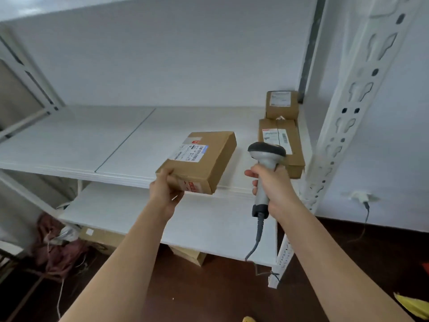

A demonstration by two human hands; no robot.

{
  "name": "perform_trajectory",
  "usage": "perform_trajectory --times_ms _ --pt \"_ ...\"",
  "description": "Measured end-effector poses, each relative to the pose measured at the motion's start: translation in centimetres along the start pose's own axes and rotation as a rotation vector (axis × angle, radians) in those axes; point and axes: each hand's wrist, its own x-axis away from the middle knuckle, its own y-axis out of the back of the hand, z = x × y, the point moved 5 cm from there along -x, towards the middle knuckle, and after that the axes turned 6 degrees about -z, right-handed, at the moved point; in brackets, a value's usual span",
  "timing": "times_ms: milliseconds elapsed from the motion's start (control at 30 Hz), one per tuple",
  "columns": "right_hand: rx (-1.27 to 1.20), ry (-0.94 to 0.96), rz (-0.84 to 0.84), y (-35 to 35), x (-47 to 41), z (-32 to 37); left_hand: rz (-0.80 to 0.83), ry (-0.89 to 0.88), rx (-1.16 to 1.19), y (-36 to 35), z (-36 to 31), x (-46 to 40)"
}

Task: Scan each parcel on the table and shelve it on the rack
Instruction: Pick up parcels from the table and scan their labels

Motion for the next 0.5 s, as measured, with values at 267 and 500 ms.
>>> perform_trajectory --times_ms 267,500 --pt "0.023 0.013 -0.137 -1.1 -9.0 3.2 0.159 0.082 -0.051 -10.5 0.2 -8.3" --pt "0.049 -0.050 -0.324 -0.5 -12.6 3.6 0.300 -0.677 -1.085 -17.6 -2.0 -11.5"
